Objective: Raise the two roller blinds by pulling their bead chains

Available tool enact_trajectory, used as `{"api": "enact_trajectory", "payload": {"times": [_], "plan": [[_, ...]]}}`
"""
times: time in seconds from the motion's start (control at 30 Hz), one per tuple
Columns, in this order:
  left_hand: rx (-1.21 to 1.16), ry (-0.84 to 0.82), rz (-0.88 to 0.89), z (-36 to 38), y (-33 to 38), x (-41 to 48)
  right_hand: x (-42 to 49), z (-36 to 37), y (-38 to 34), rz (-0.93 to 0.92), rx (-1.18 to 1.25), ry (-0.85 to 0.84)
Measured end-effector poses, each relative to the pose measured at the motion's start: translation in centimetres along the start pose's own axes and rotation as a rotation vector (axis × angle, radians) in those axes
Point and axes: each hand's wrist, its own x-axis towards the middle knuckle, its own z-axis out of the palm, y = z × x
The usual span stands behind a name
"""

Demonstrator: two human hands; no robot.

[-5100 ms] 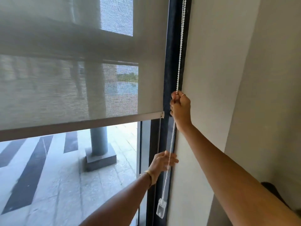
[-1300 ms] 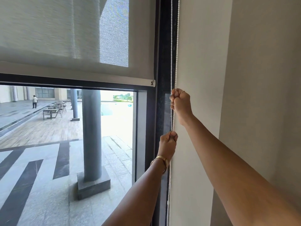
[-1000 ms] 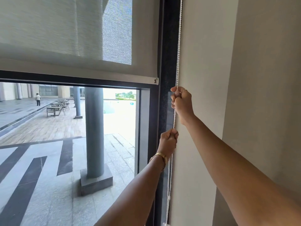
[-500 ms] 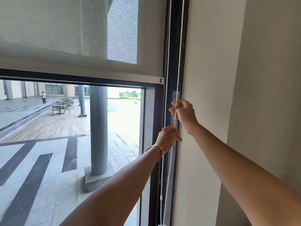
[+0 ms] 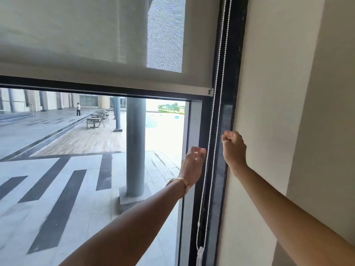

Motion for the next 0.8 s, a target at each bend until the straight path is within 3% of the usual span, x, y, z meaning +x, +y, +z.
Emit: {"api": "enact_trajectory", "payload": {"times": [0.37, 0.6, 0.8], "plan": [[-0.142, 0.416, -0.049, -10.8, -1.4, -5.1, -8.4, 7.2, -1.4, -0.016, 0.149, -0.228], [0.126, 0.594, -0.017, -23.5, -2.3, -12.3, -18.2, 15.9, -5.4, -0.084, 0.247, -0.574], [0.337, 0.679, -0.041, -36.3, -1.8, -19.3, -27.9, 26.2, -14.6, -0.129, 0.442, -0.842]]}}
